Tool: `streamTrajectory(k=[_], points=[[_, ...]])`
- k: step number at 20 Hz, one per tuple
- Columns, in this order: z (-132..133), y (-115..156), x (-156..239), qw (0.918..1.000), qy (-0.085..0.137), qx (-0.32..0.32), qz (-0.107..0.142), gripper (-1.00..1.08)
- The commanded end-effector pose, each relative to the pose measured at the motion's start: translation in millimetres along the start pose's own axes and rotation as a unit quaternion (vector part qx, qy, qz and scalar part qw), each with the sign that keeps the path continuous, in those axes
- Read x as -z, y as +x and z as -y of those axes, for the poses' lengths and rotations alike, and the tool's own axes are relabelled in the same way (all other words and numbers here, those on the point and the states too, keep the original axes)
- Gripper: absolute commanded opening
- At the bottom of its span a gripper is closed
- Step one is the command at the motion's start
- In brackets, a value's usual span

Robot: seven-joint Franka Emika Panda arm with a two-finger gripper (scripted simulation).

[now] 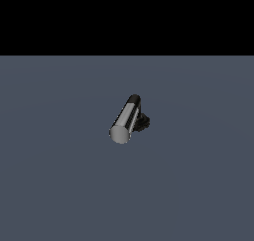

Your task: Turn on the faucet by rotating a designated handle.

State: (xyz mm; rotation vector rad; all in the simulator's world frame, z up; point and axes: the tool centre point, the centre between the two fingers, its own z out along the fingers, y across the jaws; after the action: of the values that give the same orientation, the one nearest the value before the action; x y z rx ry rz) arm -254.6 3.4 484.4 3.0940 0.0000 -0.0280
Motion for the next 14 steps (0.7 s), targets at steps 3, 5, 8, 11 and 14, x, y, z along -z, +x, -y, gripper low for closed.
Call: streamTrajectory(k=[3, 5, 8, 11, 14], points=[[0, 0, -1, 1.0, 0.0, 0.0, 0.0, -1.0], [1, 1, -4, 1.0, 0.0, -0.001, 0.0, -1.0], [2, 4, -11, 1.0, 0.001, -0.002, 0.0, -1.0], [5, 8, -23, 1.0, 0.002, -0.004, 0.0, -1.0], [8, 13, -38, 1.0, 0.003, -0.007, -0.001, -1.0]])
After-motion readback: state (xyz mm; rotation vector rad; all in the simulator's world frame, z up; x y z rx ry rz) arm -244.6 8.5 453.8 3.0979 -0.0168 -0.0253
